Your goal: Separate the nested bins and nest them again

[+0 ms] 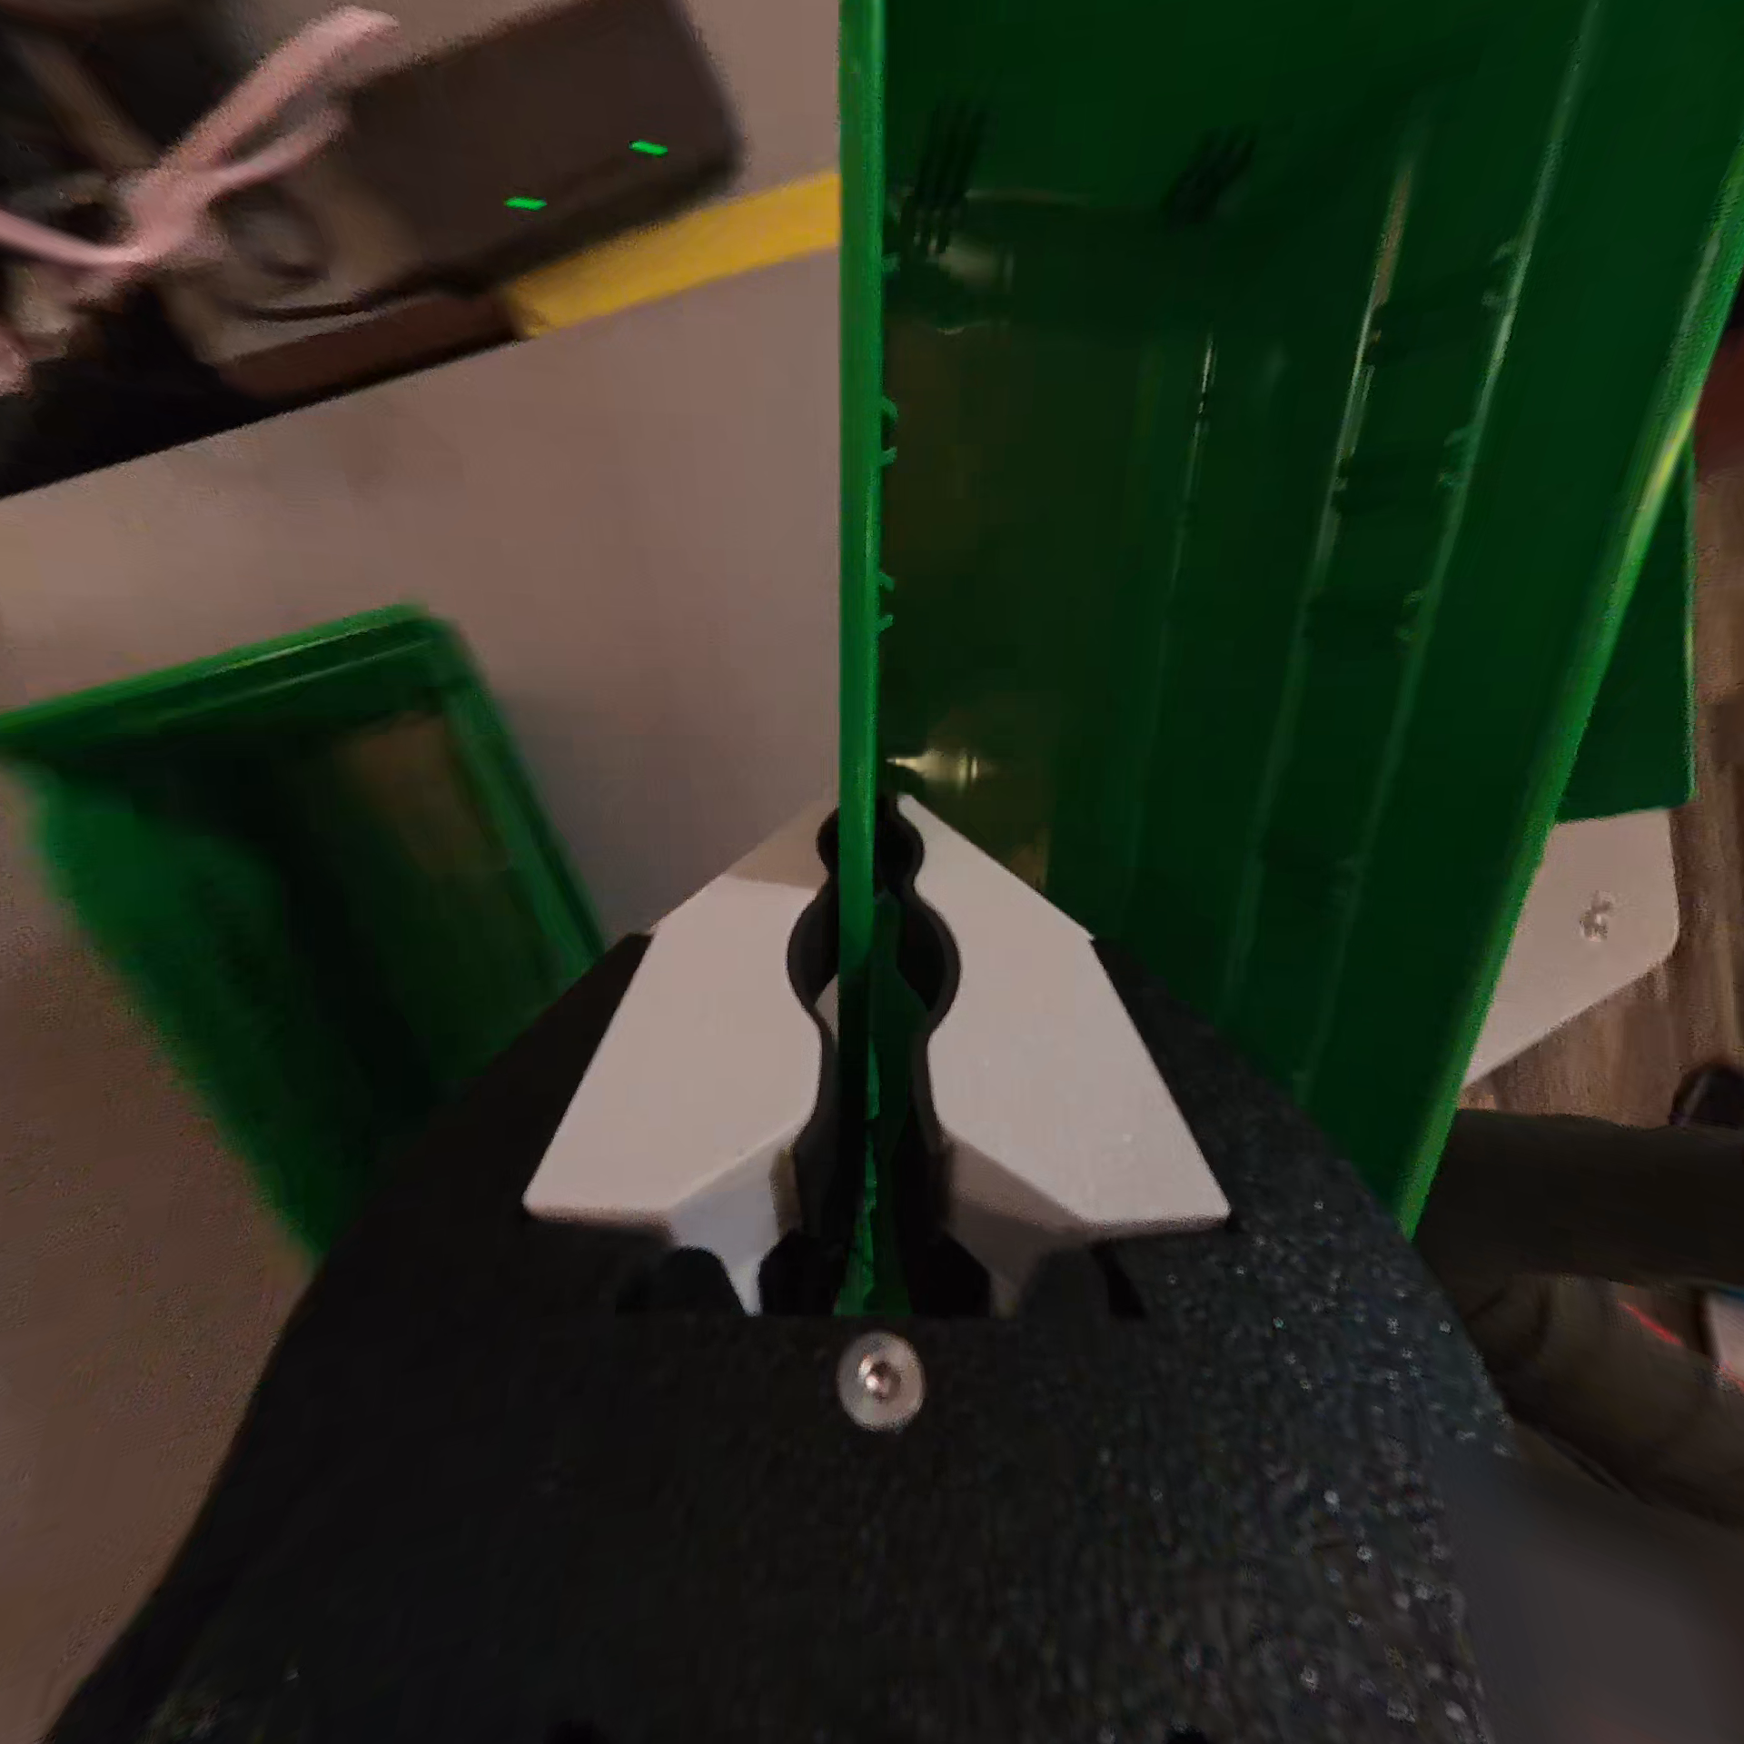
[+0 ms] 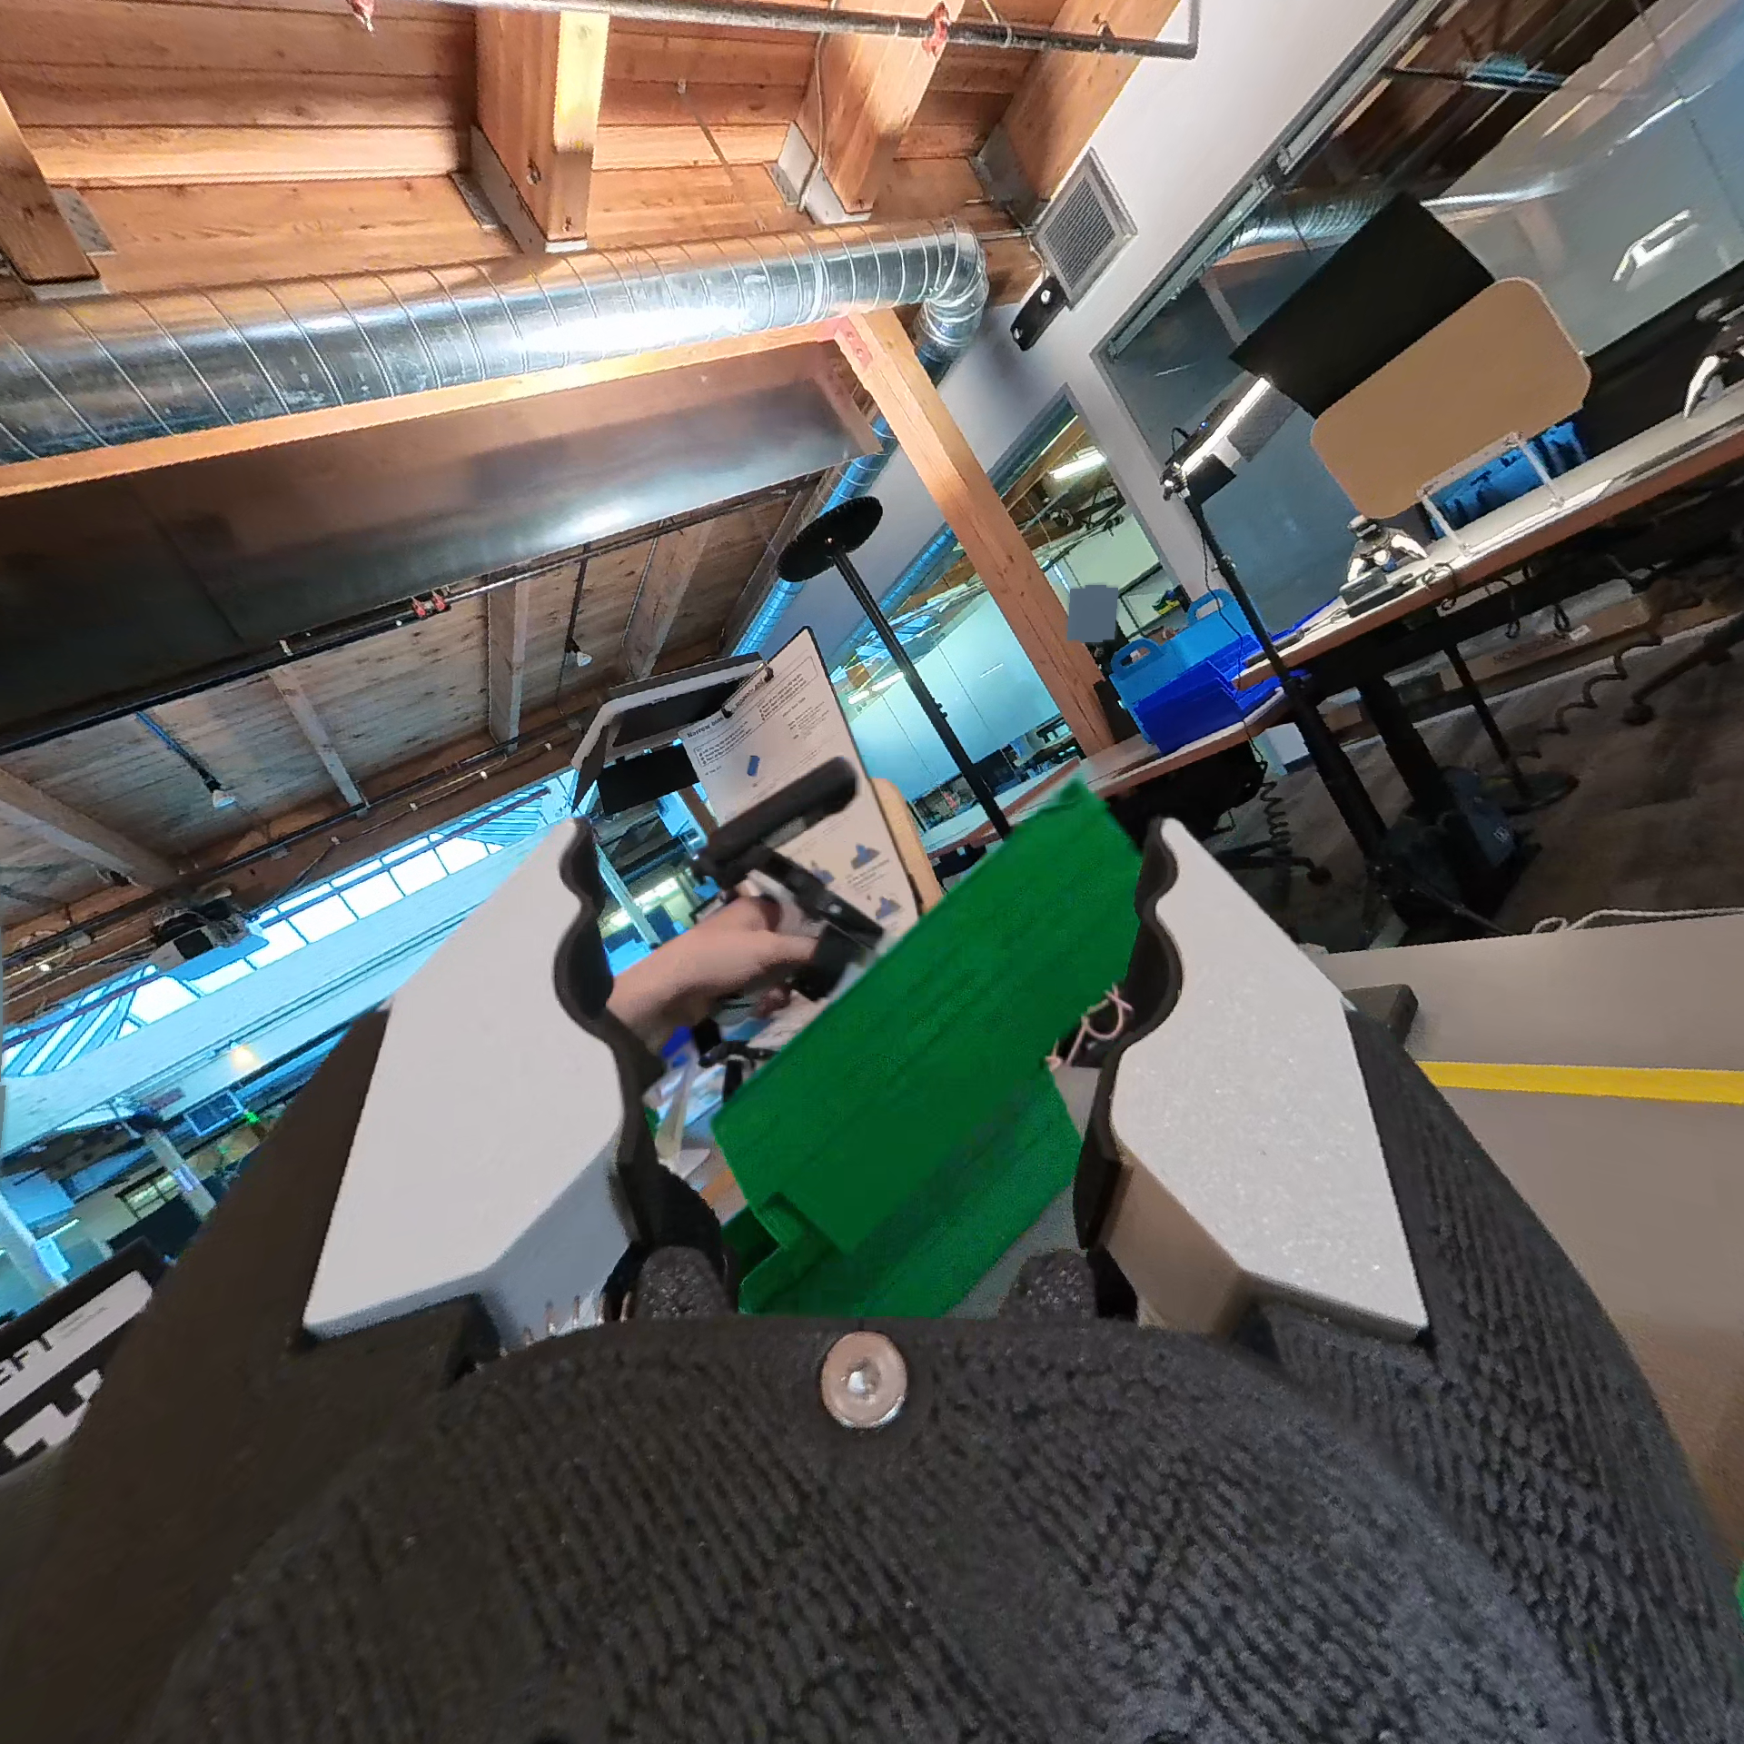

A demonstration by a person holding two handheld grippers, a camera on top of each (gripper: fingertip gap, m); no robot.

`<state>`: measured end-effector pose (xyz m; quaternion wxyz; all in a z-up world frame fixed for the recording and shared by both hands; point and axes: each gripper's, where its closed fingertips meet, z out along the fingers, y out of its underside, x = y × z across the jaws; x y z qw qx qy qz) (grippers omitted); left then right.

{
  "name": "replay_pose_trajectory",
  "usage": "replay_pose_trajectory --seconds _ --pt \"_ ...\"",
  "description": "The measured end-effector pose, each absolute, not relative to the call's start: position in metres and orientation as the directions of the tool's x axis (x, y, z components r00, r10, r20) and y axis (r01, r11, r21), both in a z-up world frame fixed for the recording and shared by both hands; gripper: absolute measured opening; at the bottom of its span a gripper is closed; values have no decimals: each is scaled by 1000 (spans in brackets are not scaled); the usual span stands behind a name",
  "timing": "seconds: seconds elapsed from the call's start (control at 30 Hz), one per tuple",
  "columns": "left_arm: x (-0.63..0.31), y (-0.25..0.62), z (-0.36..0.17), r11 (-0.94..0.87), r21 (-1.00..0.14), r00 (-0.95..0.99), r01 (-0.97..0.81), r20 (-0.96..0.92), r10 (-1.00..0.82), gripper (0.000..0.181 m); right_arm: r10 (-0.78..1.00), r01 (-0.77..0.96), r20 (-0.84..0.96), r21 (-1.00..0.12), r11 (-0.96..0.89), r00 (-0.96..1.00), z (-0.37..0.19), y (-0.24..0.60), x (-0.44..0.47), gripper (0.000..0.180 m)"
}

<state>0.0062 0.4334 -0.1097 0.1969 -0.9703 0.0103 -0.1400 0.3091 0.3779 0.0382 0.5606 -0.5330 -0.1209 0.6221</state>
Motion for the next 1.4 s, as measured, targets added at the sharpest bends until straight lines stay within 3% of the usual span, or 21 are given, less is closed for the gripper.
replay_pose_trajectory --seconds 0.17,0.5,0.63,0.8,1.03,1.4 --pt "-89 386 -88 -897 -376 966 234 196 169 3 828 -590 -526 -738 -329 196 41 380 308 112" --pt "-150 325 -134 -890 -254 925 379 90 368 2 831 -558 -532 -744 -367 163 38 379 297 112" --pt "-141 329 -144 -883 -249 916 398 155 370 2 828 -565 -537 -738 -369 161 37 381 300 112" --pt "-144 330 -156 -903 -240 934 356 48 355 2 824 -571 -544 -731 -373 159 36 383 304 112" --pt "-143 333 -184 -900 -244 932 362 71 356 2 813 -557 -565 -724 -407 141 31 384 305 112" --pt "-146 344 -181 -875 -383 954 295 70 291 3 801 -524 -577 -737 -426 160 24 388 293 112"
